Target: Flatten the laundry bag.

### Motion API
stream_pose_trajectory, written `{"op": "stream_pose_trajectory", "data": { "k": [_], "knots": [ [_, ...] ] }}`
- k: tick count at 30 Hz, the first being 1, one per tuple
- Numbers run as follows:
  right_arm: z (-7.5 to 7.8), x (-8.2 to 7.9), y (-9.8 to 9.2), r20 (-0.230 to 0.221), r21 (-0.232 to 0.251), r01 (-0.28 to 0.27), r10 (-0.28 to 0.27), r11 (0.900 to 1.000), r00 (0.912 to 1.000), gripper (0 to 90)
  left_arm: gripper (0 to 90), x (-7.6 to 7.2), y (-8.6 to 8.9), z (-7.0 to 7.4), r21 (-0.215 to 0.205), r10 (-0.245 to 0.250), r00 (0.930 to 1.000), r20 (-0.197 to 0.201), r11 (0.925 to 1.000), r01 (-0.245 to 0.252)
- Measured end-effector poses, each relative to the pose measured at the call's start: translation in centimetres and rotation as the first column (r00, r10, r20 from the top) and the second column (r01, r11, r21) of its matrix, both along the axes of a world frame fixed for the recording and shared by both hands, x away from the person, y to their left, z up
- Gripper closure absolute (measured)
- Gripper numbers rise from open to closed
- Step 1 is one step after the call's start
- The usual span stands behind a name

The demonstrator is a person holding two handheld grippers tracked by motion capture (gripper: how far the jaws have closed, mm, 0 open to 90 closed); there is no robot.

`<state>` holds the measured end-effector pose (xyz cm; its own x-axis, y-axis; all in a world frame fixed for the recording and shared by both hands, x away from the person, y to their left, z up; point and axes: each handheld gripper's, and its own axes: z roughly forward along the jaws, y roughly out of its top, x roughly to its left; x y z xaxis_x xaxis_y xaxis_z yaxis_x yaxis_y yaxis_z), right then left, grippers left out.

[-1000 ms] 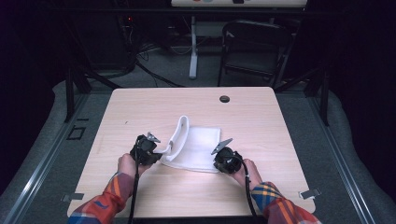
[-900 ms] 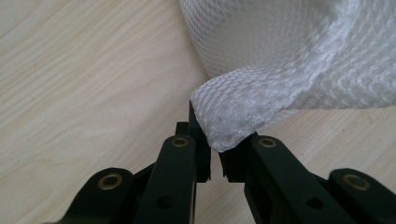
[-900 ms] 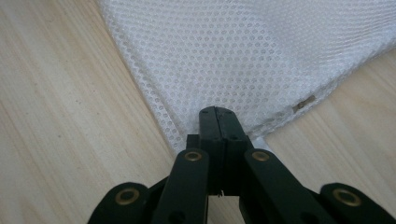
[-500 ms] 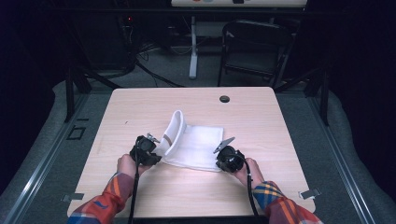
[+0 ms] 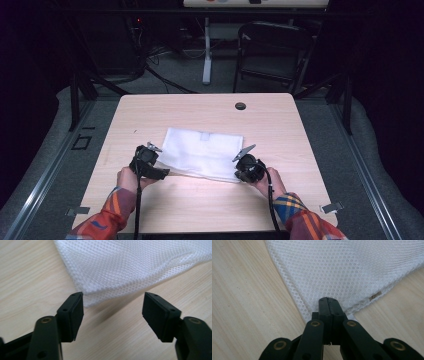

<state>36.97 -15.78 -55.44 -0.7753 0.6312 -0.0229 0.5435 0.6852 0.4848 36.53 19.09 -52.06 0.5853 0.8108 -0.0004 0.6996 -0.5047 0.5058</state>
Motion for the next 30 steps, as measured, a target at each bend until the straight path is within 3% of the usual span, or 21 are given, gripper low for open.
{"op": "stream_pose_trajectory", "data": {
  "k": [2, 3, 6, 7, 10, 11, 12, 13, 14, 15, 16, 17, 18, 20, 25, 30],
  "knots": [
    [0.0, 0.0, 0.0, -0.006, 0.011, 0.009, -0.009, 1.000, 0.9999, 90.0, 28.4, -0.4, 0.3, 0.5, -0.012, 0.015, 0.9995, 0.028, 0.9998, -0.015],
    [0.0, 0.0, 0.0, -0.006, 0.007, 0.010, -0.010, 1.000, 0.9999, 90.0, 27.3, -0.8, 0.4, 1.0, -0.036, 0.025, 0.9972, 0.071, 0.9991, -0.022],
    [0.1, 0.1, 0.0, -0.021, 0.003, 0.010, -0.010, 1.000, 0.9997, 89.4, 25.5, -1.1, 0.3, 1.5, -0.049, 0.016, 0.9956, 0.093, 0.9987, -0.011],
    [0.1, 0.1, 0.0, -0.020, 0.015, 0.020, -0.019, 1.000, 0.9996, 85.7, 25.3, -1.2, -0.3, 1.6, -0.062, -0.006, 0.9939, 0.110, 0.9980, 0.013],
    [0.5, 0.1, -0.1, -0.019, 0.019, 0.023, -0.023, 1.000, 0.9996, 78.4, 25.0, -1.0, -1.1, 1.5, -0.067, -0.048, 0.9933, 0.105, 0.9962, 0.055],
    [1.0, 0.1, -0.2, -0.022, 0.043, 0.032, -0.031, 0.999, 0.9993, 67.8, 24.7, -0.9, -1.6, 1.3, -0.074, -0.069, 0.9915, 0.110, 0.9943, 0.078],
    [1.3, 0.1, -0.3, -0.032, 0.042, 0.036, -0.034, 0.998, 0.9989, 62.8, 25.0, -0.6, -2.6, 1.1, -0.059, -0.123, 0.9860, 0.113, 0.9898, 0.130],
    [1.5, 0.1, -0.3, -0.033, 0.049, 0.040, -0.038, 0.998, 0.9987, 58.1, 25.7, -0.6, -2.6, 1.1, -0.059, -0.123, 0.9860, 0.113, 0.9898, 0.130],
    [1.5, 0.1, -0.3, -0.033, 0.049, 0.040, -0.038, 0.998, 0.9987, 58.1, 25.7, -0.4, -3.2, 0.8, -0.052, -0.144, 0.9834, 0.111, 0.9873, 0.150],
    [1.9, 0.0, -0.4, -0.027, 0.059, 0.047, -0.046, 0.997, 0.9986, 45.6, 28.6, -0.2, -3.7, 0.6, -0.051, -0.169, 0.9801, 0.104, 0.9832, 0.175],
    [1.9, 0.0, -0.4, -0.027, 0.059, 0.047, -0.046, 0.997, 0.9986, 45.6, 28.6, 0.0, -4.3, 0.3, -0.039, -0.189, 0.9773, 0.096, 0.9804, 0.193],
    [2.1, -0.1, -0.4, -0.032, 0.065, 0.056, -0.054, 0.996, 0.9980, 39.6, 30.3, 0.2, -4.9, 0.0, -0.026, -0.202, 0.9754, 0.088, 0.9784, 0.205],
    [2.3, -0.2, -0.5, -0.036, 0.088, 0.064, -0.061, 0.994, 0.9975, 31.6, 34.7, 0.5, -5.8, -0.6, -0.004, -0.239, 0.9687, 0.069, 0.9709, 0.239],
    [2.3, -0.3, -0.6, -0.052, 0.093, 0.061, -0.057, 0.994, 0.9971, 26.7, 38.2, 0.6, -6.2, -0.8, 0.015, -0.246, 0.9671, 0.065, 0.9693, 0.246],
    [1.9, -0.3, -0.8, -0.074, 0.087, 0.068, -0.062, 0.994, 0.9953, 25.7, 49.1, 1.7, -7.1, -1.7, 0.028, -0.279, 0.9597, 0.028, 0.9600, 0.279],
    [1.9, -0.4, -0.8, -0.080, 0.072, 0.056, -0.050, 0.996, 0.9956, 27.3, 53.3, 2.2, -7.8, -2.5, 0.053, -0.300, 0.9540, -0.007, 0.9526, 0.300]
  ]
}}
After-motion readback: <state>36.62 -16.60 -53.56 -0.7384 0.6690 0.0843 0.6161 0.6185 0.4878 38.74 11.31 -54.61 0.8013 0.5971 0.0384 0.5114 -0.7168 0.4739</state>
